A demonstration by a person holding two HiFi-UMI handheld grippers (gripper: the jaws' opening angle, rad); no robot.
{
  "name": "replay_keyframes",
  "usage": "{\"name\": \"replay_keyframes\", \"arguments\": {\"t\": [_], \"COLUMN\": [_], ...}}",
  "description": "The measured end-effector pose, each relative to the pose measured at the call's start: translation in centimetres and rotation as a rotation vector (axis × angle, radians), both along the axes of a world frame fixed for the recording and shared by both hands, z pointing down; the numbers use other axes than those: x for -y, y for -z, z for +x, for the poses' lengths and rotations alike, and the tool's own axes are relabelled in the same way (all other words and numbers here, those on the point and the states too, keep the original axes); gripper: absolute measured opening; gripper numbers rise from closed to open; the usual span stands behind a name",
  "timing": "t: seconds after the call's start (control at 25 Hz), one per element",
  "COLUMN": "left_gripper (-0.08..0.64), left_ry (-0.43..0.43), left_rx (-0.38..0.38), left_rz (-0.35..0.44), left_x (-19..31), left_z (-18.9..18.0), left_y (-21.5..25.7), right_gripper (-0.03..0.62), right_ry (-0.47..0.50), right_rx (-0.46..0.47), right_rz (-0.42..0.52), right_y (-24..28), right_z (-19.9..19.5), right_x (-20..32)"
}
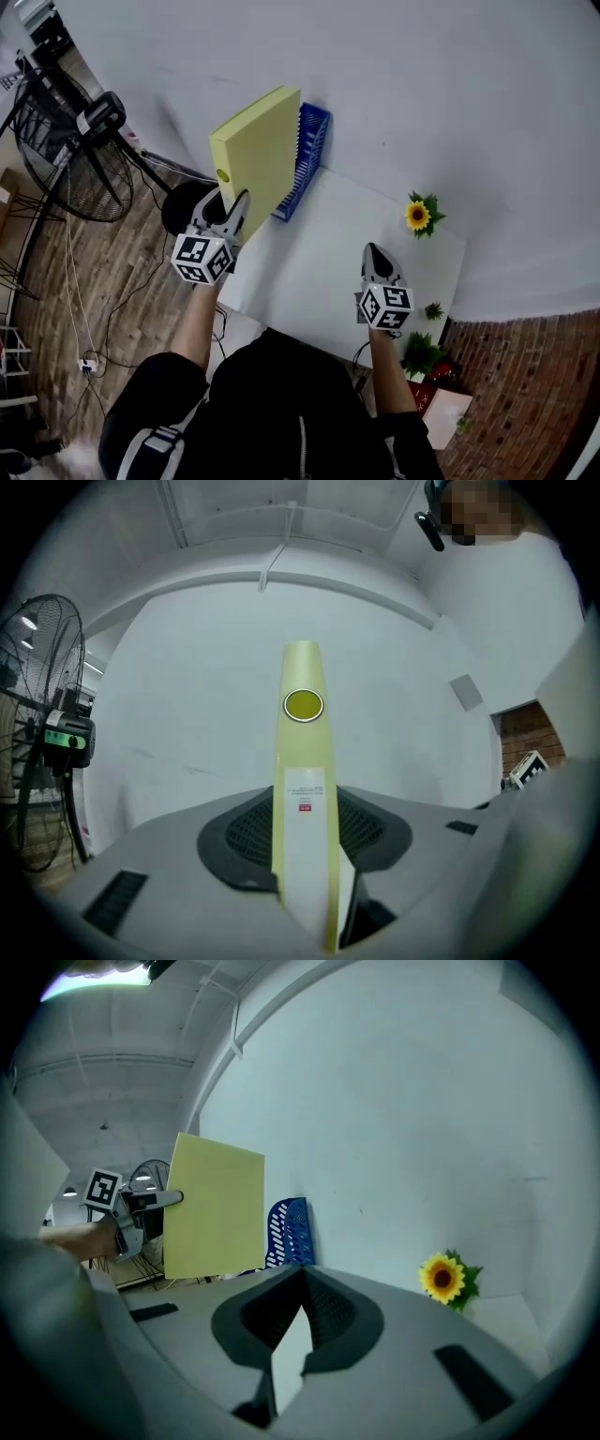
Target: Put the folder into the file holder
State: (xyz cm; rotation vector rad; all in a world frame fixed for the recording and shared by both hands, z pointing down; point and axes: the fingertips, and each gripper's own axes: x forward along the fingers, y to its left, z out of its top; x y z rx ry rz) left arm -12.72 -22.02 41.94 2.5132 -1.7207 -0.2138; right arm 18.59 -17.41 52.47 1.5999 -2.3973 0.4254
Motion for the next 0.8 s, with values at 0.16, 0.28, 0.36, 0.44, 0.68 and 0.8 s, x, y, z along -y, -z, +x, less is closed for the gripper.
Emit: {"name": "replay_keyframes", "arguments": {"t": [0.16, 0.28, 0.36, 0.44, 0.68, 0.8], "left_gripper": [0.189, 0.189, 0.189, 0.189, 0.189, 0.189], "left_ry": [-0.006, -0.008, -0.01, -0.009, -0.007, -0.013], "left_rx": [-0.007, -0.005, -0.006, -0.005, 0.008, 0.003], "left_rz": [-0.005, 0.005, 0.014, 0.029, 0.081, 0.088], "left_x": [1.9, 3.3, 4.1, 4.8, 6.5, 7.4], "left_z": [0.3, 0.5, 0.5, 0.4, 0.5, 1.0], "left_y": [-0.5, -0.4, -0.3, -0.2, 0.3, 0.4], "right_gripper": [0.005, 0.005, 0.005, 0.005, 0.005, 0.005], "right_ry": [-0.011, -0.021, -0.03, -0.039, -0.075, -0.076], "right_rx": [-0.003, -0.006, -0.008, -0.011, 0.001, -0.004], "right_rz": [-0.014, -0.024, -0.029, -0.031, -0.054, -0.062], "right_y": [-0.4, -0.6, -0.8, -0.8, -1.7, -1.8], "right_z": [0.0, 0.1, -0.1, -0.3, -0.7, -0.5], "right_x": [1.1, 1.8, 2.3, 2.7, 3.5, 3.8]}}
